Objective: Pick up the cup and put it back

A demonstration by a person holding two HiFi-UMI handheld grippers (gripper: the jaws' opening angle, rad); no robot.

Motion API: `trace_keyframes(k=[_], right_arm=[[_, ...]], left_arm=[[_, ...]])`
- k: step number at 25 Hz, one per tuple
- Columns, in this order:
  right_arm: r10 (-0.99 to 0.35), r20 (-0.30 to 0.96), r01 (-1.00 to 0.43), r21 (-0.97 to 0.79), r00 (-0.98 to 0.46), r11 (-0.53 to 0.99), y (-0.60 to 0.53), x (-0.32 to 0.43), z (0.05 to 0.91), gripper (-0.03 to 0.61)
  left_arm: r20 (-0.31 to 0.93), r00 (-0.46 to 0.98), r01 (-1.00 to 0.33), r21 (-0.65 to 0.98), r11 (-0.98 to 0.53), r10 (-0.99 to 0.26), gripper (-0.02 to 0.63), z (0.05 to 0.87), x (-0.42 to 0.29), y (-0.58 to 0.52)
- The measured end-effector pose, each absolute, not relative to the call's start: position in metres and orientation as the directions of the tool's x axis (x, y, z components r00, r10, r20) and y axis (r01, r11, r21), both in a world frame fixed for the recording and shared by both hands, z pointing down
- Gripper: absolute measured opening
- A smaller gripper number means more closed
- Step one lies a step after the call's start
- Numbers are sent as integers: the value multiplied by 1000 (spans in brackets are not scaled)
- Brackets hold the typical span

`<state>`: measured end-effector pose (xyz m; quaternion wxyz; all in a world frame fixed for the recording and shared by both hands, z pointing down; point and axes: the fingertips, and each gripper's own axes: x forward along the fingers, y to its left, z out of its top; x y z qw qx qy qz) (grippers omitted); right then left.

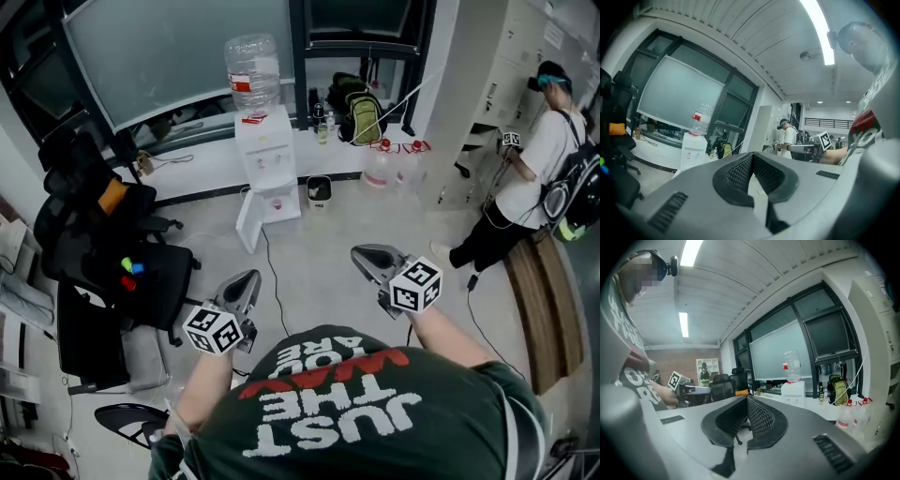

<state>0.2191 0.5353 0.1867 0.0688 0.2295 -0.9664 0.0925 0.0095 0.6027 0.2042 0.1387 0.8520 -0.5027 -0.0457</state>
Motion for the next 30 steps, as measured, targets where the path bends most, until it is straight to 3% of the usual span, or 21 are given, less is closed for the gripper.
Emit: trace_keyframes(k=[17,24,30], right_arm=[[-384,163,-412,-203,-909,888,513,335,197,34],[-369,182,-402,-201,-911,893,495,307,211,34],[-382,216,-420,-170,-898,891,457,234,214,34]], left_arm=[[100,478,-846,318,-428,-872,8,212,134,581],[96,461,-848,341,-406,-882,8,227,103,562],[52,493,-818,368,-442,-869,8,242,34,519]])
